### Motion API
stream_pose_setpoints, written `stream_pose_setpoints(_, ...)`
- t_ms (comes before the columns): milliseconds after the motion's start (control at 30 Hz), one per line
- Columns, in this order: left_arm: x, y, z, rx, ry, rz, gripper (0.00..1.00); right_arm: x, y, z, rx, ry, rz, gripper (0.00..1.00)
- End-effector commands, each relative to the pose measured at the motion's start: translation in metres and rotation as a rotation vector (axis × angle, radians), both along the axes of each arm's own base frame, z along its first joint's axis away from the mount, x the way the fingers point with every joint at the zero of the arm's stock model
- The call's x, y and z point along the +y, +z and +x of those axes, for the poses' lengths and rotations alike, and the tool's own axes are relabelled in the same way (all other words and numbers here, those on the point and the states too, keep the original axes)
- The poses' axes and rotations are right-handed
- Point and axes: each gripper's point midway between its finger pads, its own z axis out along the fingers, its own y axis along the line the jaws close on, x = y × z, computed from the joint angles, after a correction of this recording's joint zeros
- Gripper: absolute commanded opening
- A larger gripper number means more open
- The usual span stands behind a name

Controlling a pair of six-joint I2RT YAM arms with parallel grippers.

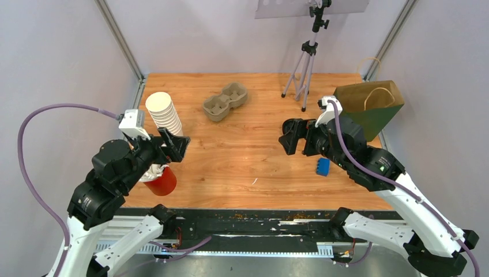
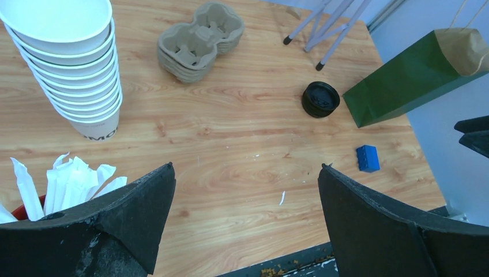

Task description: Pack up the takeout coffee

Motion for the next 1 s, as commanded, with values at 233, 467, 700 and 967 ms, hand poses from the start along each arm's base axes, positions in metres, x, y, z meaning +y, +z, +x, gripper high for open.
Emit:
stream_pose_setpoints(233,0.007,-0.016,0.017,0.063,0.08,0.07,1.0,-0.007,0.014,-0.001,-0.059,-0.024,0.058,1.0)
stream_pose_setpoints(467,0.019,0.002,0.039,0.072,0.159,0.209,1.0,-0.009,0.022,-0.006,-0.082,-0.011,0.084,0.99)
stream_pose_setpoints(700,0.042,0.036,0.085,0.103,0.355,0.413,0.91,0.003,0.009,-0.012,-0.045,0.066,0.065,0.96)
stream_pose_setpoints(967,0.079,0.043,0.136,0.162,0.46,0.209,0.78,0.024,-0.005,-0.023,0.019,0.173,0.091,0.92)
